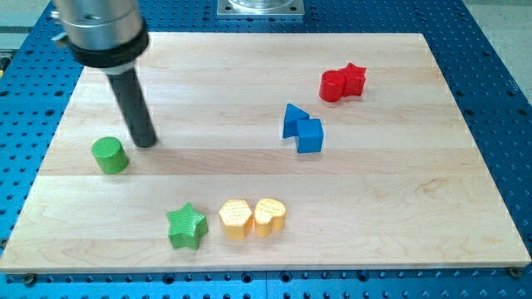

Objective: Slightly move the green blocks to form a horizontal line

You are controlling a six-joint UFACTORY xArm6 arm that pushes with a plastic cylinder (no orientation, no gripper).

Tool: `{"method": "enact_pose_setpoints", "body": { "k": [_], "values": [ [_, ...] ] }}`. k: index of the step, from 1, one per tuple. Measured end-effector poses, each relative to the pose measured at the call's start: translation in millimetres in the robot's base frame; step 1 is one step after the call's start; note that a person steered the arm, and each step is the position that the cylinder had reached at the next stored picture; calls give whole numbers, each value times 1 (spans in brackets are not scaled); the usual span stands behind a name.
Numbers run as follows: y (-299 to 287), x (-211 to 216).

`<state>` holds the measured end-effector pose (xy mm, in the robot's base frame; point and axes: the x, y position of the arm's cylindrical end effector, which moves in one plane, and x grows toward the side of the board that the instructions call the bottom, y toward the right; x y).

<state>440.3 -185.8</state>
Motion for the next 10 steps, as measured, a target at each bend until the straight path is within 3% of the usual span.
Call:
{"method": "enact_pose_setpoints", "body": {
  "k": [1,2,3,4,6,10],
  "values": [
    [-48,43],
    [2,93],
    [-1,101],
    [-72,113],
    [-17,160],
    [52,178]
  ]
}}
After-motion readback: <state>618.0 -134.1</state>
